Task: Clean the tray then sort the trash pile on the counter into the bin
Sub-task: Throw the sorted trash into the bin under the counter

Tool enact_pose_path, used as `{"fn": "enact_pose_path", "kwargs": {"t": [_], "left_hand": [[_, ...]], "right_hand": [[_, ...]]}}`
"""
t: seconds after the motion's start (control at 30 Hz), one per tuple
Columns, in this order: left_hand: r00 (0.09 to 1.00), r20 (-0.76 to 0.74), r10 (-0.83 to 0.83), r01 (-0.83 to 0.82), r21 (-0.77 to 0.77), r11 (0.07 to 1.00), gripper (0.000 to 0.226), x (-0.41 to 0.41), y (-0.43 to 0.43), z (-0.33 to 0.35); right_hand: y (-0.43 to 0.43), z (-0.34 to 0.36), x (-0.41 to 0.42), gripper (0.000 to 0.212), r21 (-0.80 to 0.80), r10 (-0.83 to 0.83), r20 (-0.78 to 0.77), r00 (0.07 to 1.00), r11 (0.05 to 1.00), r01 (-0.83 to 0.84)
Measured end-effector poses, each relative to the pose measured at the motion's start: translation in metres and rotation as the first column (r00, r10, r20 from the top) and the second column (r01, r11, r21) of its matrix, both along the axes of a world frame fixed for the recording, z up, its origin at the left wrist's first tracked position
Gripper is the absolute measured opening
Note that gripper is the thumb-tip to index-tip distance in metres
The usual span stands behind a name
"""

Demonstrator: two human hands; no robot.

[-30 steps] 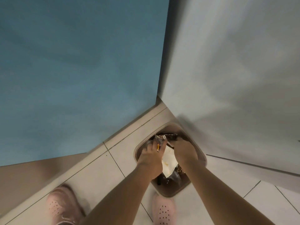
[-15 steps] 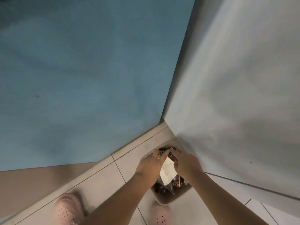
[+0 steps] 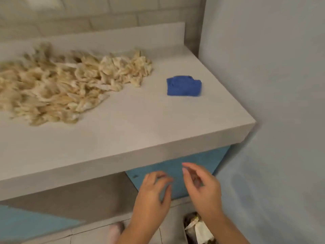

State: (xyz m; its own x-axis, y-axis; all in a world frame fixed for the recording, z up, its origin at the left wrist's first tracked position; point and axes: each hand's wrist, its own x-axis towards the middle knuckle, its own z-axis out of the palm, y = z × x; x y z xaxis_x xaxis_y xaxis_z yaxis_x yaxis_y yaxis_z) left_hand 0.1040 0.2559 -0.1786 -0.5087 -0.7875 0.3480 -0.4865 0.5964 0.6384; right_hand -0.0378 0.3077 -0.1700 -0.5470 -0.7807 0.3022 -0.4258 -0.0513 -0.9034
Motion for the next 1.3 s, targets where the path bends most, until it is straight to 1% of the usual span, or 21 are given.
{"fn": "enact_pose_path", "kwargs": {"t": [0.07,0.13,0.17,0.23,0.27,0.37,0.47,0.53,0.67,0.8,0.9,1.0,1.07,1.13,1.17,1.23,1.3], "left_hand": [[0.992,-0.096,0.088,-0.094,-0.058,0.994,0.017,0.026,-0.006,0.048],[0.975,-0.140,0.174,-0.187,-0.089,0.978,0.018,0.055,-0.020,0.085],[0.966,-0.147,0.212,-0.228,-0.099,0.969,0.019,0.069,-0.030,0.098],[0.940,-0.161,0.299,-0.317,-0.099,0.943,0.019,0.096,-0.057,0.121],[0.923,-0.174,0.344,-0.363,-0.097,0.927,0.018,0.109,-0.074,0.131],[0.869,-0.201,0.452,-0.470,-0.056,0.881,0.015,0.152,-0.129,0.153],[0.851,-0.167,0.499,-0.501,0.027,0.865,0.031,0.196,-0.185,0.169],[0.843,-0.156,0.515,-0.512,0.063,0.857,0.033,0.225,-0.224,0.179],[0.804,-0.175,0.568,-0.542,0.176,0.822,0.026,0.279,-0.305,0.197],[0.800,-0.100,0.592,-0.566,0.204,0.799,0.014,0.320,-0.387,0.206],[0.802,-0.071,0.594,-0.569,0.215,0.794,0.012,0.338,-0.453,0.210],[0.799,-0.040,0.600,-0.575,0.241,0.782,0.019,0.344,-0.519,0.215],[0.800,-0.004,0.600,-0.581,0.248,0.775,0.022,0.345,-0.560,0.215],[0.810,0.051,0.584,-0.576,0.250,0.778,0.024,0.345,-0.598,0.212],[0.818,0.068,0.571,-0.566,0.270,0.779,0.026,0.344,-0.613,0.210],[0.831,0.101,0.547,-0.540,0.377,0.752,0.031,0.341,-0.639,0.205],[0.838,0.142,0.527,-0.527,0.461,0.714,0.025,0.337,-0.660,0.199]], "right_hand": [[-0.021,0.053,0.015,0.016,-0.078,0.075,0.006,0.997,0.994,-0.074],[-0.046,0.092,0.030,0.011,-0.106,0.169,0.014,0.986,0.980,-0.166],[-0.061,0.108,0.037,0.016,-0.101,0.216,0.007,0.976,0.972,-0.214],[-0.094,0.132,0.055,0.032,-0.068,0.288,-0.037,0.957,0.955,-0.290],[-0.113,0.142,0.066,0.035,-0.056,0.316,-0.055,0.947,0.946,-0.319],[-0.177,0.165,0.097,0.034,-0.027,0.382,-0.082,0.920,0.922,-0.386],[-0.242,0.180,0.129,0.031,0.002,0.420,-0.105,0.901,0.906,-0.422],[-0.284,0.187,0.150,0.028,0.024,0.438,-0.104,0.893,0.899,-0.438],[-0.365,0.197,0.189,0.024,0.091,0.449,-0.116,0.886,0.893,-0.441],[-0.445,0.200,0.226,0.021,0.151,0.435,-0.114,0.893,0.896,-0.417],[-0.507,0.198,0.247,0.019,0.206,0.425,-0.055,0.903,0.890,-0.407],[-0.569,0.191,0.263,0.018,0.342,0.394,0.028,0.918,0.859,-0.380],[-0.606,0.186,0.272,0.004,0.395,0.347,0.150,0.926,0.837,-0.378],[-0.638,0.178,0.280,0.016,0.391,0.312,0.258,0.914,0.832,-0.394],[-0.652,0.174,0.283,0.016,0.389,0.307,0.297,0.904,0.826,-0.408],[-0.674,0.168,0.290,0.010,0.383,0.299,0.373,0.879,0.813,-0.439],[-0.693,0.162,0.296,0.022,0.394,0.288,0.438,0.852,0.790,-0.470]]}}
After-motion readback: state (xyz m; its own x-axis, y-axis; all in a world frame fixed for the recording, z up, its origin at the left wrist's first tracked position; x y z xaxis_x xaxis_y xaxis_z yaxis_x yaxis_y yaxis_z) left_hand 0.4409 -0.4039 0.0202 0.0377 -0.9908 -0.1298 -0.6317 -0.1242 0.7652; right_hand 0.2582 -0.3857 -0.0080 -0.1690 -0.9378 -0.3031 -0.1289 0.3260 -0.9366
